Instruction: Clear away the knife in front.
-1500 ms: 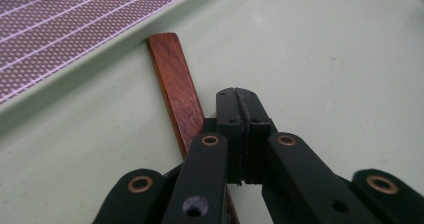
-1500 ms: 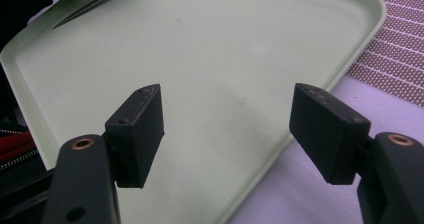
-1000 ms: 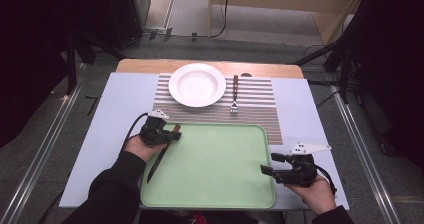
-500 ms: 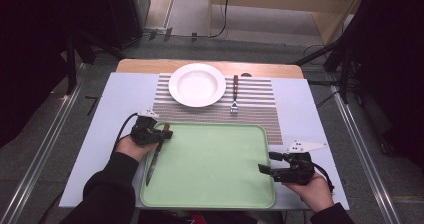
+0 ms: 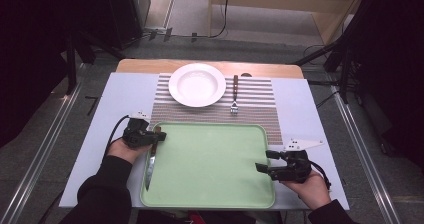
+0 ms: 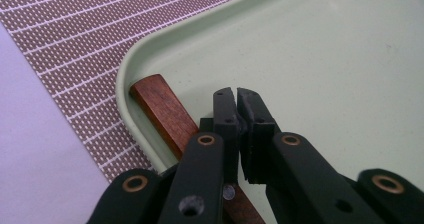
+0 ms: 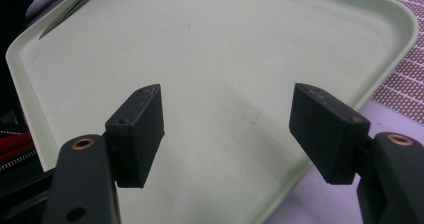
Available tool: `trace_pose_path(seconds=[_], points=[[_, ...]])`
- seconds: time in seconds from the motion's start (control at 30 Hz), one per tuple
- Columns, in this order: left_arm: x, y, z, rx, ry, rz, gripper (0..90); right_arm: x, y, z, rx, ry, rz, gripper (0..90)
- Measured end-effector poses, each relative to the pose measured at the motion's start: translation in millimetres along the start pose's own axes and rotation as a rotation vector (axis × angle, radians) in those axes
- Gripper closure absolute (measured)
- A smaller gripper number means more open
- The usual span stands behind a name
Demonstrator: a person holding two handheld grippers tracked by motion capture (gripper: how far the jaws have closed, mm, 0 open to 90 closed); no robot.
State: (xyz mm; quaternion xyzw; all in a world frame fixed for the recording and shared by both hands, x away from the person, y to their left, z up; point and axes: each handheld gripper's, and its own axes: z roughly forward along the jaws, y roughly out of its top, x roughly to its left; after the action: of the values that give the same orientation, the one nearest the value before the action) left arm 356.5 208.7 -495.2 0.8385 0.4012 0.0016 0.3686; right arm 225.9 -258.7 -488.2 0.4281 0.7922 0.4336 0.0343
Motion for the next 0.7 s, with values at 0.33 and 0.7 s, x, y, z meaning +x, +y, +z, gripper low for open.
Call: trace_pose_path(seconds=[0.33,0.7], points=[[-15.6,0.5,-13.6,-0.057,-0.113,0.050,51.5,-2.9,3.6,-0.8,-0.048,-0.001,0.003,28.6],[-33.0,0.0,-28.6,-0.084,-0.132,0.140,39.8,-5.9,2.7,-4.4,-0.074,-0.002,0.043,25.5]])
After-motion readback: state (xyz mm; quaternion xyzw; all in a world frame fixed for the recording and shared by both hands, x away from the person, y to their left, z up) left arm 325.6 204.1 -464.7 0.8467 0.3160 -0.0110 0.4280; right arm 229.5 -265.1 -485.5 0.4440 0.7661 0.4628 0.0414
